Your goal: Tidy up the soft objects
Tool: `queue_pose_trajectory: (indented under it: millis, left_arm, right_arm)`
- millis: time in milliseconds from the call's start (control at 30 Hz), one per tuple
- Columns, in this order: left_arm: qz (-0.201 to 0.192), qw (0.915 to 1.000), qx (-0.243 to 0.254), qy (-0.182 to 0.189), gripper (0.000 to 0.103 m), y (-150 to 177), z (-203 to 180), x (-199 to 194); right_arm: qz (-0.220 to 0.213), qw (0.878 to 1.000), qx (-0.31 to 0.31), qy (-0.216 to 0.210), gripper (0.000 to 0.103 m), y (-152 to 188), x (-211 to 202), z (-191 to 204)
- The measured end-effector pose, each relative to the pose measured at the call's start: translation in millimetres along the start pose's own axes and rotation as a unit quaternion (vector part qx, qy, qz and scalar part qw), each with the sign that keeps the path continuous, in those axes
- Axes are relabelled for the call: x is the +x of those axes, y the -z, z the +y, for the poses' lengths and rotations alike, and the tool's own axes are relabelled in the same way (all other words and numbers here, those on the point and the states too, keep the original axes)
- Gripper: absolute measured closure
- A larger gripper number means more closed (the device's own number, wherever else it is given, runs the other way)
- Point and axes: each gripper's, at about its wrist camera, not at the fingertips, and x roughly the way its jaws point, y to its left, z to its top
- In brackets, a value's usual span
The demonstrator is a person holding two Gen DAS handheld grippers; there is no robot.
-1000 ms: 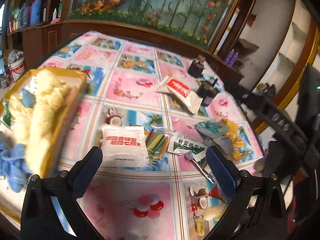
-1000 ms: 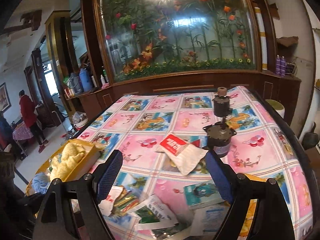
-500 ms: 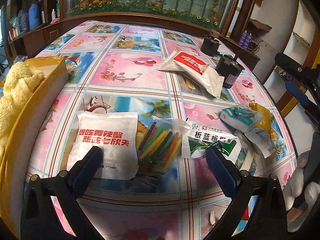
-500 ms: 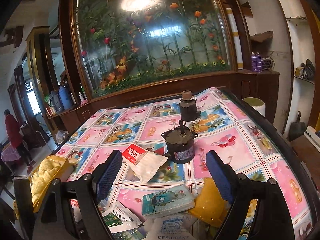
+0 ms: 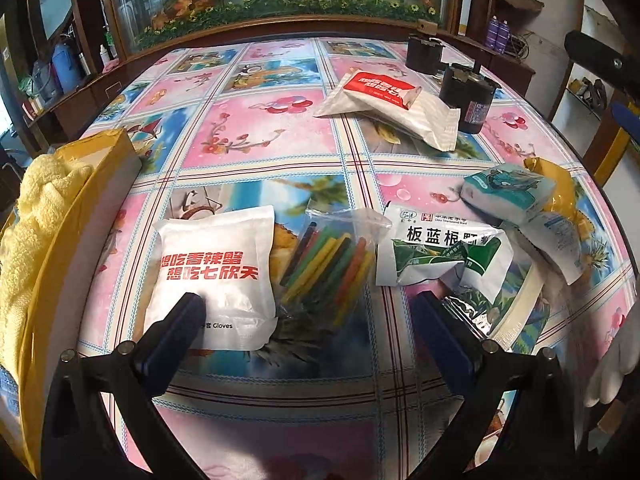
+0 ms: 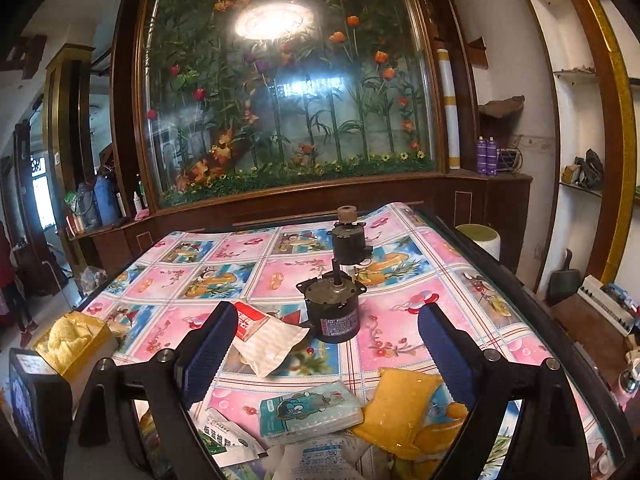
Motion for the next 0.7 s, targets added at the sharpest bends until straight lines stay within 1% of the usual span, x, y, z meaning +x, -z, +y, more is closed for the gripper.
queue_pose_trajectory:
  millis: [100, 233, 400, 533, 600, 633, 700]
  left_arm:
    - [0.0, 1.0, -0.001, 0.0, 0.0, 0.3, 0.6, -0.2]
    - [-0.001, 1.0, -0.002, -0.001, 0.0, 0.5, 0.8, -0.8]
    - [-0.001, 1.0, -0.002, -0.001, 0.0, 0.6, 1.0, -1.0]
    - [0.0, 0.9999, -0.011, -0.004, 0.0, 0.3, 4.0, -0.6]
    - [0.002, 0.9998, -0.02, -0.009, 0.0, -0.2, 6.4, 0.3]
    - [0.002, 0.9996, -0.026, -0.013, 0.0, -0.3, 7.7, 0.6]
    - [0.003, 0.9993, -0.033, -0.016, 0.0, -0.8, 9.8, 1.2]
  right_arm:
    - [-0.005, 1.0, -0.018, 0.012, 0.008, 3.5, 1.2, 4.8]
    - [0.001, 0.999, -0.042, 0.029, 0.008, 7.4, 7.0, 9.5]
    - [-0.003, 0.998, -0.06, 0.026, 0.007, 7.5, 6.6, 16.6]
    - [-0.009, 0.998, -0.067, 0.005, 0.007, 5.4, 0.5, 24.5]
    - [-0.025, 0.997, -0.072, 0.0, 0.006, 4.8, -7.3, 27.9]
    - [-0.034, 0.997, -0.074, 0.001, 0.002, 4.4, -10.5, 29.2]
    - [-0.043, 0.997, -0.071, -0.004, 0.001, 3.2, -14.5, 29.7]
